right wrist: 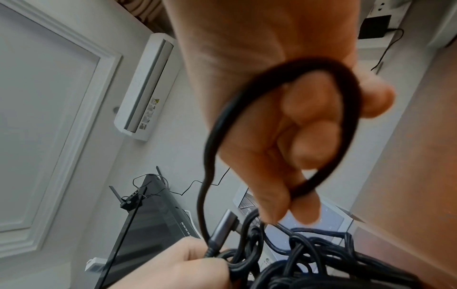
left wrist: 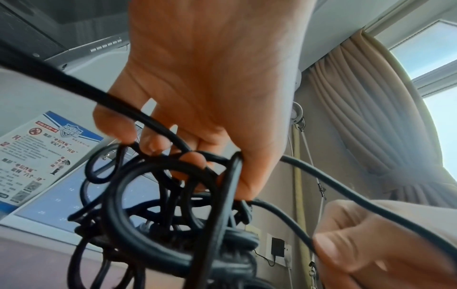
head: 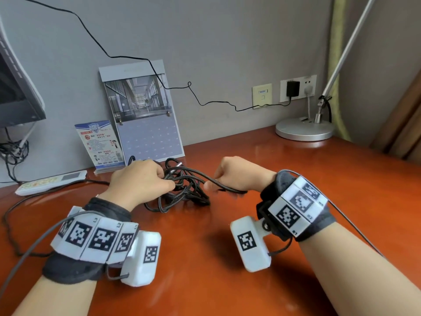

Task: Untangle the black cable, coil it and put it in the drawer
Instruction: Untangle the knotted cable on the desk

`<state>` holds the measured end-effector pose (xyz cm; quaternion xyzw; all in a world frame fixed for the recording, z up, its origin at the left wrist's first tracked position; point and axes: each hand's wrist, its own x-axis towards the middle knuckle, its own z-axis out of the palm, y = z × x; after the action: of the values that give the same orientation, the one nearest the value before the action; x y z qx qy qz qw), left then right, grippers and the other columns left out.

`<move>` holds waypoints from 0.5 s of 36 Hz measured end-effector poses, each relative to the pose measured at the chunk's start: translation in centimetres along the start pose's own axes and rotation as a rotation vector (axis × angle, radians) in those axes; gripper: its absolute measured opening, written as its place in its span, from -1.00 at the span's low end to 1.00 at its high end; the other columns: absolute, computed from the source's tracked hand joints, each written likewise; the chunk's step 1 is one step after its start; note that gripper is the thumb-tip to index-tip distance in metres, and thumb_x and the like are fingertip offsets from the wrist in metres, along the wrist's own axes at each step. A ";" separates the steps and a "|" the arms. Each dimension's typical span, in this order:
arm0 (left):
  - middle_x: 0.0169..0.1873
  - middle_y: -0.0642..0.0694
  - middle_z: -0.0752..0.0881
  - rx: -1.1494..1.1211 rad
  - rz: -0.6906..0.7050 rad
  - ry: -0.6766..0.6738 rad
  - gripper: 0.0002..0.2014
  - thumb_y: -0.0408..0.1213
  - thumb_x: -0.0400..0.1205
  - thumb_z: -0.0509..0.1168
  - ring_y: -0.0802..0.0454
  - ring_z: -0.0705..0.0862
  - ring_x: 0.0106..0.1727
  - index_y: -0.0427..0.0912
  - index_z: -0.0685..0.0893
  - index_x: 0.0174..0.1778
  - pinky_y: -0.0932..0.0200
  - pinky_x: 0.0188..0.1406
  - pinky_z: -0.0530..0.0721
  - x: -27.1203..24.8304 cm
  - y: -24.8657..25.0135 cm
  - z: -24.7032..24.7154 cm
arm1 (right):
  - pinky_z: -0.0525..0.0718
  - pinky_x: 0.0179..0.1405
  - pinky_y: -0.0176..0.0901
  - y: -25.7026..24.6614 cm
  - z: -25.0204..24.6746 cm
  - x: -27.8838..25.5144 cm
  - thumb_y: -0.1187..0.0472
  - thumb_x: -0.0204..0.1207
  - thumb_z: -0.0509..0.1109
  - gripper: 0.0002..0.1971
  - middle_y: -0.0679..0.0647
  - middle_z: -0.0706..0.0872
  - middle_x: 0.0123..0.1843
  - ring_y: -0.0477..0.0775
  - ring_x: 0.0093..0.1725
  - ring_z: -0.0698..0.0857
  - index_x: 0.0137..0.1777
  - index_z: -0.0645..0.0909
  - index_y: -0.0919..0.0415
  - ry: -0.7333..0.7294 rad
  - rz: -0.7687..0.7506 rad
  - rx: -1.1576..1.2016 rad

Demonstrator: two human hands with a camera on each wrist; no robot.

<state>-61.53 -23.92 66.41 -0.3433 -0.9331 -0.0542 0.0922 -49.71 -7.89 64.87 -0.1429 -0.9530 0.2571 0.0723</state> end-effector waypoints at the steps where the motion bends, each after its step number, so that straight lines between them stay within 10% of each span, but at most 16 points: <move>1: -0.61 0.04 0.40 -0.022 -0.010 -0.007 -0.59 0.01 0.48 0.33 0.05 0.42 -0.48 -0.10 0.33 -0.54 0.21 -0.40 0.30 0.1 0.0 0.0 | 0.59 -0.37 -0.24 0.0 0.0 0.2 -0.06 0.53 0.35 -0.65 0.01 0.60 -0.56 -0.14 -0.62 0.55 -0.27 0.76 0.19 0.085 0.011 -0.041; 4: -0.62 0.03 0.39 -0.109 -0.032 -0.017 -0.57 -0.01 0.48 0.35 0.04 0.41 -0.49 -0.11 0.35 -0.58 0.20 -0.40 0.27 0.4 -0.4 0.3 | 0.49 -0.29 -0.19 -0.2 0.1 0.6 -0.03 0.52 0.32 -0.63 0.12 0.71 -0.32 0.15 -0.23 0.67 -0.18 0.76 0.28 0.276 0.041 -0.086; 11: -0.53 -0.03 0.57 -0.106 -0.108 -0.008 -0.61 0.05 0.47 0.35 -0.03 0.58 -0.35 -0.14 0.50 -0.54 0.19 -0.34 0.39 0.9 -2.2 0.2 | 0.45 -0.29 -0.17 1.1 -1.5 0.3 0.08 0.43 0.24 -0.70 0.17 0.74 -0.27 0.25 -0.24 0.66 -0.37 0.62 0.27 0.623 0.257 0.037; 15: -0.47 -0.02 0.65 -0.018 -0.086 -0.007 -0.65 0.09 0.48 0.31 -0.02 0.64 -0.30 -0.16 0.65 -0.37 0.20 -0.34 0.44 0.6 -2.0 0.1 | 0.58 -0.19 -0.15 1.4 -1.5 0.2 0.09 0.45 0.20 -0.73 0.10 0.71 -0.36 0.17 -0.26 0.70 -0.40 0.54 0.20 0.436 0.367 -0.050; 18: -0.50 0.02 0.61 0.042 -0.052 0.002 -0.67 0.09 0.51 0.28 0.04 0.60 -0.36 -0.12 0.66 -0.33 0.21 -0.40 0.37 0.3 -1.5 0.0 | 0.63 -0.02 -0.08 1.8 -1.0 0.4 0.20 0.46 0.22 -0.75 0.12 0.76 -0.08 0.13 -0.03 0.70 0.04 0.67 0.18 0.204 0.332 -0.157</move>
<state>-62.73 -24.88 66.39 -0.3167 -0.9426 -0.0373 0.0987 -49.43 -5.80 64.78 -0.3284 -0.9213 0.1744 0.1140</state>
